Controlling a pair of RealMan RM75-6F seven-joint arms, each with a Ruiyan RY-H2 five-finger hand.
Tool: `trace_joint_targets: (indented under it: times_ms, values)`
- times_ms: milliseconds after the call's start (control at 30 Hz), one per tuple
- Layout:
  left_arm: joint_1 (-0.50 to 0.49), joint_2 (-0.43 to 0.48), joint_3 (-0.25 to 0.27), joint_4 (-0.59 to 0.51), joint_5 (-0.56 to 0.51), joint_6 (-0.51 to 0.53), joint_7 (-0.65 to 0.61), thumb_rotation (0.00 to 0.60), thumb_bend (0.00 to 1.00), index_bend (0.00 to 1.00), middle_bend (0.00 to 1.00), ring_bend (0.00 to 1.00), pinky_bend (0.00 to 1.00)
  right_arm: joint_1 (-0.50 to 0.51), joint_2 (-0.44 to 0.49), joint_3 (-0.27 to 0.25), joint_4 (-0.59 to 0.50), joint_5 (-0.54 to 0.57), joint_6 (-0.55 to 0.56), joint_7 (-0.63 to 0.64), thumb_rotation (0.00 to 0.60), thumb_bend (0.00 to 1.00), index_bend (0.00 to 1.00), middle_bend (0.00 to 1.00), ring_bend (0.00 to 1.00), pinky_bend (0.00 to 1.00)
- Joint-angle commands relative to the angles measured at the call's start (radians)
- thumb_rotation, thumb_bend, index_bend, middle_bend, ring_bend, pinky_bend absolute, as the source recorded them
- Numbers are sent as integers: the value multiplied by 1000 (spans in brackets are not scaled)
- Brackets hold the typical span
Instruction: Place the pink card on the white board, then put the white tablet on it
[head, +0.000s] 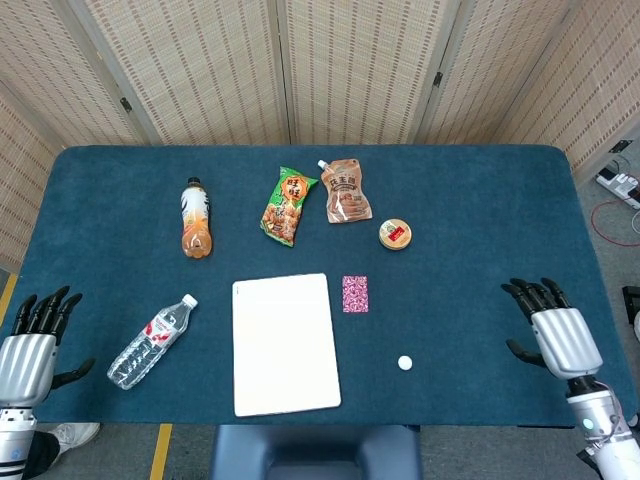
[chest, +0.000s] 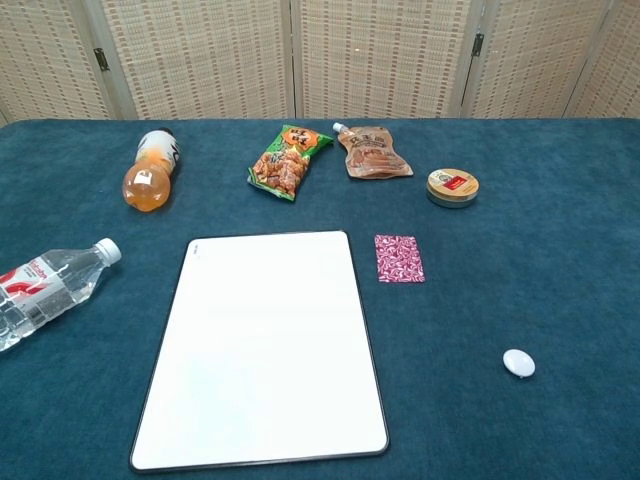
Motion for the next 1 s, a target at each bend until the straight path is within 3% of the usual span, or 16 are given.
trace_joint_targets:
  times_ms: [33, 100, 133, 233, 267, 600, 1000]
  values:
    - [6, 2, 2, 1, 1, 8, -6, 600, 179, 137, 79, 135, 0, 99, -3, 25, -39, 3, -125, -35, 600, 255, 148, 160, 164, 83]
    - [10, 4, 3, 2, 3, 14, -10, 600, 179, 137, 79, 135, 0, 144, -12, 39, -54, 22, -188, -66, 600, 255, 148, 149, 154, 82]
    - [14, 5, 5, 2, 4, 17, -13, 600, 179, 138, 79, 135, 0, 176, -20, 49, -66, 43, -234, -84, 570, 255, 148, 139, 141, 70]
    - [22, 7, 8, 5, 5, 26, -20, 600, 179, 138, 79, 135, 0, 261, -42, 77, -90, 123, -366, -109, 363, 255, 148, 93, 75, 9]
    - [24, 8, 9, 6, 5, 28, -22, 600, 179, 138, 79, 135, 0, 287, -51, 84, -89, 145, -402, -124, 343, 256, 148, 81, 57, 1]
    - [47, 14, 15, 20, -1, 44, -43, 600, 180, 138, 79, 135, 0, 527, -214, 123, -13, 402, -611, -350, 330, 256, 163, 68, 9, 0]
    - [58, 7, 16, 46, -13, 40, -67, 600, 179, 138, 79, 136, 0, 704, -389, 53, 128, 642, -638, -519, 328, 255, 222, 63, 0, 0]
